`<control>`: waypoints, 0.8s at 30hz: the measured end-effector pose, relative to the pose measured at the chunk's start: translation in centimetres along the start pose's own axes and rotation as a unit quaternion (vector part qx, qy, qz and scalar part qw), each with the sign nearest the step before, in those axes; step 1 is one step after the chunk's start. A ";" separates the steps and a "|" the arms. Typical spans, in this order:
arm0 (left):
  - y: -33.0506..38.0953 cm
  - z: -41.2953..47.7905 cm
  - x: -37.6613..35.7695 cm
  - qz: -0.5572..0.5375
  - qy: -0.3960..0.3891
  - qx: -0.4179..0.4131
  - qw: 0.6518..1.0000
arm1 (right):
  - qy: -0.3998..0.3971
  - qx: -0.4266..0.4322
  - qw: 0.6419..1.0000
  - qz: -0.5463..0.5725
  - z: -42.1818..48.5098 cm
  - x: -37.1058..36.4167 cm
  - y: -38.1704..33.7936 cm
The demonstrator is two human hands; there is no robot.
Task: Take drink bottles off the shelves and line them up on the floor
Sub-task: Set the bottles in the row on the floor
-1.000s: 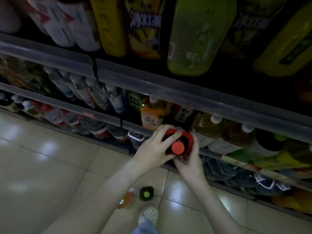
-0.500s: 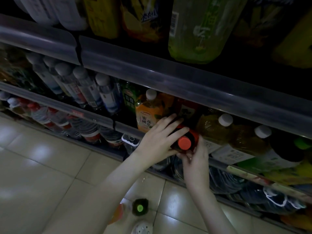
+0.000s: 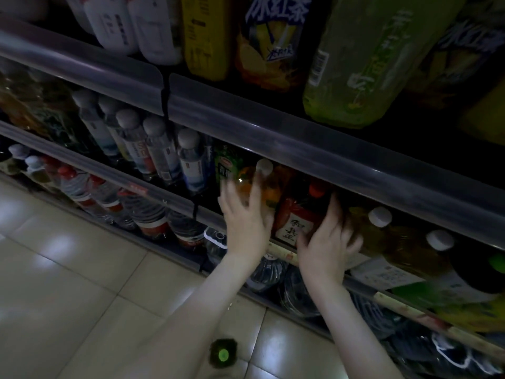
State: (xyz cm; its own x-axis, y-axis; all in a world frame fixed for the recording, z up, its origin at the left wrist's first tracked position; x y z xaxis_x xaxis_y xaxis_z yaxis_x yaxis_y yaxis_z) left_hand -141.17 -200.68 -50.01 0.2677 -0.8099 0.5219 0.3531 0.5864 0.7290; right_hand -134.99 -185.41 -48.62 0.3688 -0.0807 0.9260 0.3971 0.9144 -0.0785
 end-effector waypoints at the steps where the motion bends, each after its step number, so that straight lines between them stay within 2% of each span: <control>1: -1.5 0.4 -0.3 -0.029 -0.032 0.065 0.997 | -0.024 0.019 0.999 -0.006 0.3 -0.3 -0.6; 3: -3.2 0.7 -1.3 -0.087 -0.093 0.134 0.983 | -0.080 0.056 0.994 -0.048 0.8 -1.1 -1.5; 5: -3.2 0.9 -1.5 -0.095 -0.098 0.144 0.980 | -0.089 0.075 0.988 -0.105 1.2 -1.8 -1.6; 9: -2.3 0.5 -1.9 -0.099 -0.087 0.147 0.980 | -0.015 0.075 0.987 -0.141 1.7 -0.9 -0.9; 12: -2.1 0.4 -2.4 -0.096 -0.108 0.134 0.980 | 0.002 0.064 0.988 -0.143 1.6 -0.5 -0.6; 14: -2.3 0.3 -2.4 -0.114 -0.118 0.138 0.977 | -0.036 0.064 0.984 -0.159 1.7 -0.8 -1.2; 16: -2.2 0.0 -2.3 -0.134 -0.140 0.158 0.968 | -0.111 0.068 0.977 -0.167 1.2 -1.3 -1.7; 19: -0.1 -1.3 -0.9 -0.090 -0.197 0.167 0.962 | -0.146 0.065 0.979 -0.124 -0.2 0.7 -1.9; 24: 7.1 -0.4 7.2 -0.101 -0.162 0.097 0.977 | -0.077 0.126 0.988 0.053 -2.4 10.0 -4.4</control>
State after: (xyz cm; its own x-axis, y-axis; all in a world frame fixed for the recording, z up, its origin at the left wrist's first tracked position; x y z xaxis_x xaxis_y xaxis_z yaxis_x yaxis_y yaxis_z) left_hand -136.36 -202.35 -41.25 -0.0995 -0.8884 0.4482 0.1848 0.4261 0.8856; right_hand -131.05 -191.20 -39.84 0.2565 0.0648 0.9644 0.1345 0.9856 -0.1021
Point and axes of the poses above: each hand's wrist, its own z-axis towards the middle knuckle, its own x-axis out of the back of the hand, y = z × x, the point moved 9 cm from there along z, towards the middle knuckle, and after that the axes turned 12 degrees about -z, right-handed, at the moved point
